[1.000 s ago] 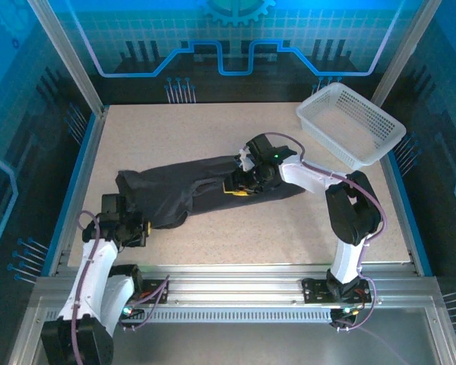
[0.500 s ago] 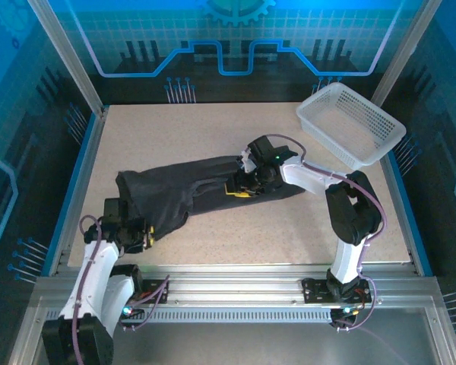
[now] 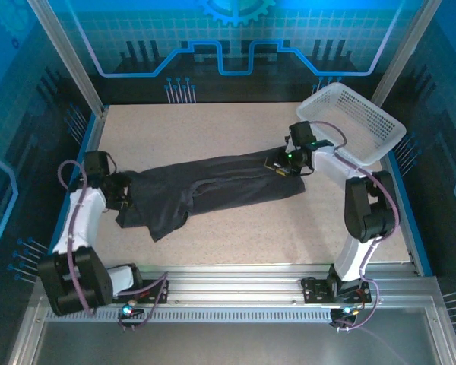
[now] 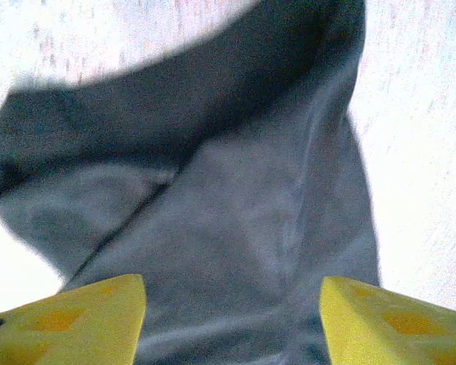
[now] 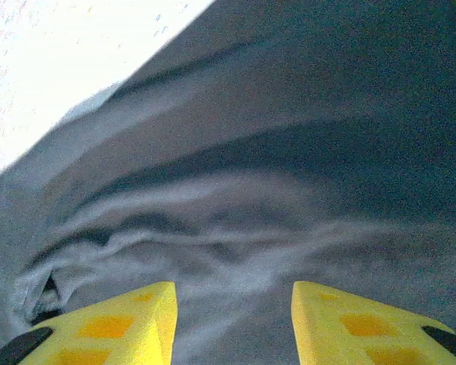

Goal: Fold and stack the t-shirts

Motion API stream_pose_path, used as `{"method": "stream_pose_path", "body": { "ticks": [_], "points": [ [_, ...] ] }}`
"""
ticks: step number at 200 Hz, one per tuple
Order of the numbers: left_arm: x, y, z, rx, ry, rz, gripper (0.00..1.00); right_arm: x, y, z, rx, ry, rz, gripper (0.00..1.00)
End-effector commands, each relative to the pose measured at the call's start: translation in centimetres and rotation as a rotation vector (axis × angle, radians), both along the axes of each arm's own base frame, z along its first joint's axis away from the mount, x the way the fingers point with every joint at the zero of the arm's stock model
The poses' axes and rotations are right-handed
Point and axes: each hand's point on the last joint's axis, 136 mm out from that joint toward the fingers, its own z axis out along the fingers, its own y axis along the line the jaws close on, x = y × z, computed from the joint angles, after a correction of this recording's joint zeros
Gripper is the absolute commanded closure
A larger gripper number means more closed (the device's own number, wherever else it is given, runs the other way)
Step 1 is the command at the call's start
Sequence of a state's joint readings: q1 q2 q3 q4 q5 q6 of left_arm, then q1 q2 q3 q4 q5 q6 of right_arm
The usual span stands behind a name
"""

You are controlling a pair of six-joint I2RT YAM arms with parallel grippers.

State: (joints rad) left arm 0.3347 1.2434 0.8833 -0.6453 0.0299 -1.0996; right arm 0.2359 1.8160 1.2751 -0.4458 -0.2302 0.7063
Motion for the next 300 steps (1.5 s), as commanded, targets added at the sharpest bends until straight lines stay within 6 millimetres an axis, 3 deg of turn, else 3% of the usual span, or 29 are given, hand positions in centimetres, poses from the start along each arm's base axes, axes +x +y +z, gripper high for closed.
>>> {"method": "stream_pose_path", "body": {
  "ticks": [1, 20, 44, 79, 107, 131, 175, 221, 250, 274, 290, 300],
  "points": [
    [4.4, 4.4, 1.2, 0.046, -0.166, -0.030, 0.35, 2.5, -1.0, -1.5, -0.052, 0.019, -0.052, 0.55],
    [7.7, 6.0, 0.9, 0.006, -0.257, -0.106, 0.35, 3.2, -2.0, -3.2, -0.119, 0.091, -0.060, 0.55],
    [10.3, 6.1, -0.8, -0.022, -0.261, -0.249, 0.37, 3.9, -3.5, -4.5, -0.195, 0.143, -0.067, 0.55],
    [11.1, 5.7, -4.6, -0.067, -0.197, -0.330, 0.40, 3.7, -4.5, -5.9, -0.255, 0.221, -0.065, 0.55],
    [12.0, 4.5, -6.1, -0.092, -0.194, -0.376, 0.45, 3.4, -4.9, -6.7, -0.284, 0.261, -0.063, 0.55],
    [12.1, 3.7, -7.3, -0.099, -0.144, -0.406, 0.59, 3.2, -5.2, -7.2, -0.308, 0.291, -0.062, 0.55],
    [11.0, 6.1, -8.0, -0.046, -0.072, -0.328, 0.94, 2.4, -6.1, -8.4, -0.367, 0.361, -0.063, 0.58],
    [10.7, 8.2, -8.4, -0.049, -0.051, -0.273, 0.93, 2.3, -6.8, -8.4, -0.438, 0.398, -0.040, 0.80],
    [11.4, 8.2, -8.7, -0.080, -0.067, -0.278, 0.83, 2.4, -6.9, -9.1, -0.445, 0.415, -0.018, 0.80],
    [11.6, 8.4, -8.5, -0.082, -0.051, -0.280, 0.68, 2.5, -6.5, -9.0, -0.432, 0.404, 0.008, 0.79],
    [11.1, 8.6, -8.0, -0.059, -0.034, -0.282, 0.68, 2.7, -6.3, -8.7, -0.433, 0.381, 0.030, 0.78],
    [10.4, 8.9, -7.6, -0.040, -0.005, -0.272, 0.77, 2.9, -6.1, -8.4, -0.429, 0.364, 0.043, 0.76]
  ]
}}
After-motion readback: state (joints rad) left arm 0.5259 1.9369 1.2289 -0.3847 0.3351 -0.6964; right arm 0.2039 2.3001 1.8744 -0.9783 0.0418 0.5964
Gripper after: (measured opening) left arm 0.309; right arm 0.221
